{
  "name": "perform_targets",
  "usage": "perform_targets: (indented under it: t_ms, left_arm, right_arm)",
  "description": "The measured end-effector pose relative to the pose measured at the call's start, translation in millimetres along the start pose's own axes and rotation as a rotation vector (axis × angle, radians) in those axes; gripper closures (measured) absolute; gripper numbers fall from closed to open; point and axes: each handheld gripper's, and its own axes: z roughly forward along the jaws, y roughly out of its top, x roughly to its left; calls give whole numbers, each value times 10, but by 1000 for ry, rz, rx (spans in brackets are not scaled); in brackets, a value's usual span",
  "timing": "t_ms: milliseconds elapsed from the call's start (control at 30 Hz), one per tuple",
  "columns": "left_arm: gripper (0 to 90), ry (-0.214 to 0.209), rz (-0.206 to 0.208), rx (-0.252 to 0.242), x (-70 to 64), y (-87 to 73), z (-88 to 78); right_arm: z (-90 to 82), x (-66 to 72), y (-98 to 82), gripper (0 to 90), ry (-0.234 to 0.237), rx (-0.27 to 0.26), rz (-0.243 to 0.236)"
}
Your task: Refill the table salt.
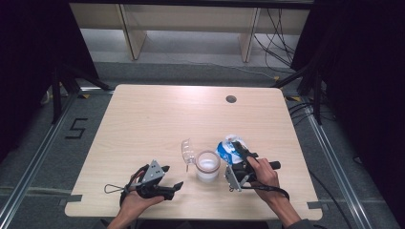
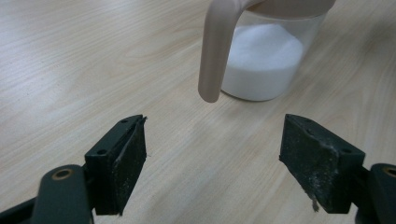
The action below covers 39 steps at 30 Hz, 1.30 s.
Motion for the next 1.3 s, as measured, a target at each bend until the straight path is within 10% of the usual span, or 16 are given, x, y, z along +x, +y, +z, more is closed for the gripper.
perform_targets:
  t_ms: [133, 567, 1300]
  left_arm:
    - [222, 0, -2, -2, 1, -1, 0]
    - [222, 1, -5, -6, -2, -1, -1]
    - [222, -1, -11, -12, -1, 1, -2]
  right_arm:
    - [33, -47, -47, 866, 33, -26, 26]
    - [51, -104, -209, 876, 148, -12, 384]
    - [196, -137, -628, 880, 208, 24, 642]
